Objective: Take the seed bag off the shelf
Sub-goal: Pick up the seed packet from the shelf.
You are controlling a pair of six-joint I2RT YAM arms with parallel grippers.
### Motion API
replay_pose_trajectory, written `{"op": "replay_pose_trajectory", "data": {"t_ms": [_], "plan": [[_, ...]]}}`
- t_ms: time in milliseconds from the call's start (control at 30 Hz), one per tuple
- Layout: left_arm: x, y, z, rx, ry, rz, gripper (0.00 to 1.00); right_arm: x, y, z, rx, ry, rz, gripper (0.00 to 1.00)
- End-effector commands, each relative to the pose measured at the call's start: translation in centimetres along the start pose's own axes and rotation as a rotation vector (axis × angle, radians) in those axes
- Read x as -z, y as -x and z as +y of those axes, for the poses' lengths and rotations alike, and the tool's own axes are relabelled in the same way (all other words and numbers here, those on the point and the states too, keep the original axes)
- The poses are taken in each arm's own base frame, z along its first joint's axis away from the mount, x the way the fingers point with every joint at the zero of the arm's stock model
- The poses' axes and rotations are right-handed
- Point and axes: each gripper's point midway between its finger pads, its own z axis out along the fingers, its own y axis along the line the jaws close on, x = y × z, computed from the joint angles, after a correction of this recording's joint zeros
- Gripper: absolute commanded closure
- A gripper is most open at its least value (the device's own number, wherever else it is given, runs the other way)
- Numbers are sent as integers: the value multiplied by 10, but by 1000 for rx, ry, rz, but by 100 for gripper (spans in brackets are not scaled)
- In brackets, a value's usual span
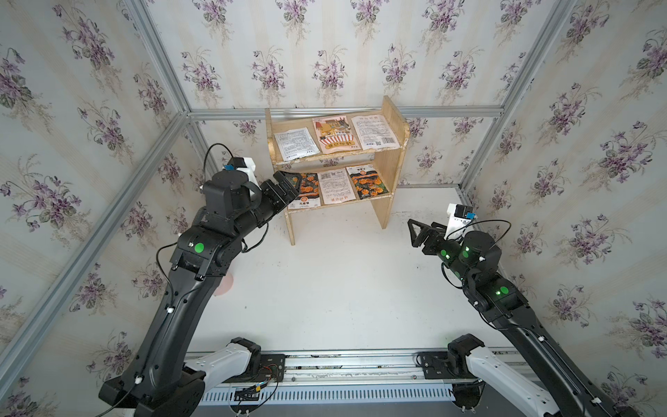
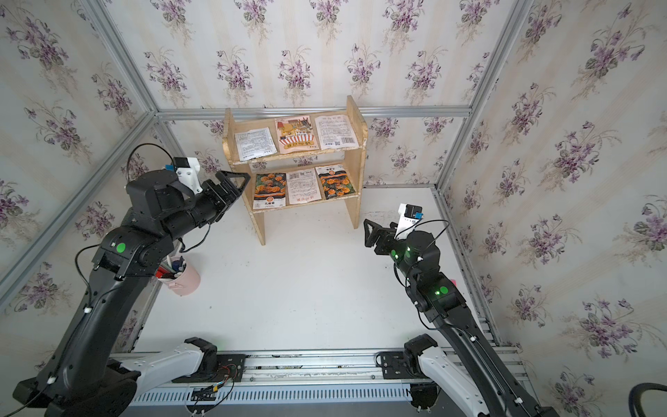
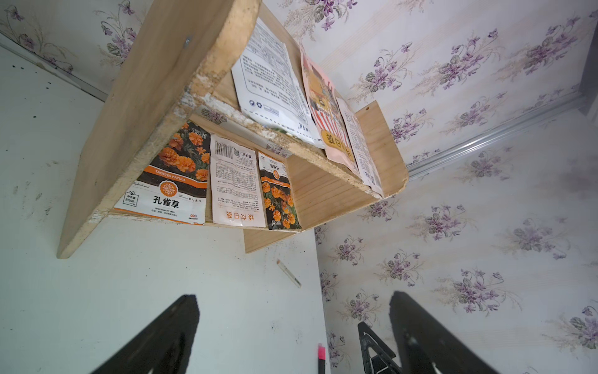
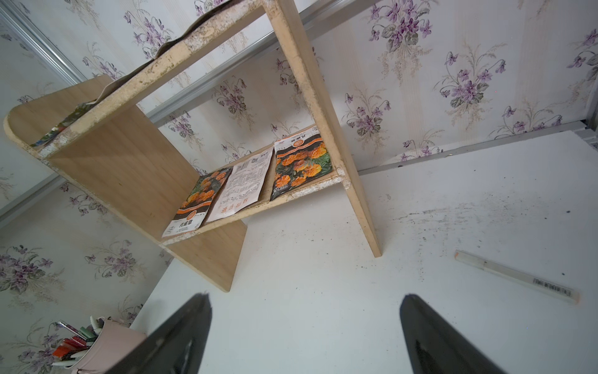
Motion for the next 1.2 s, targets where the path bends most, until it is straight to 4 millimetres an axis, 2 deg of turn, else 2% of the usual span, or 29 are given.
{"op": "replay_pose_trajectory", "data": {"t_ms": [0,167,267,533,600,767,967,1133,1167], "plan": [[-8,13,-8,69,-19,-46,9,3,5,2,-11,8,-25,5],[-29,18,-11,113,-15,-52,16,6,5,1,-18,6,-30,6],[-39,21,-7,141,7,-65,24,7,4,0,-21,6,-29,6],[-49,35,1,220,42,-142,37,11,2,-3,-26,1,-39,7],[-51,38,3,236,48,-157,43,11,0,-3,-28,0,-36,8],[-58,45,7,262,65,-172,44,11,-2,-3,-37,7,-33,8],[-64,53,16,292,89,-194,56,11,-7,-3,-44,21,-29,9],[-67,59,16,313,77,-199,58,9,-9,-3,-43,22,-23,9],[-78,58,22,313,99,-190,58,9,-9,-3,-44,21,-24,9]]}}
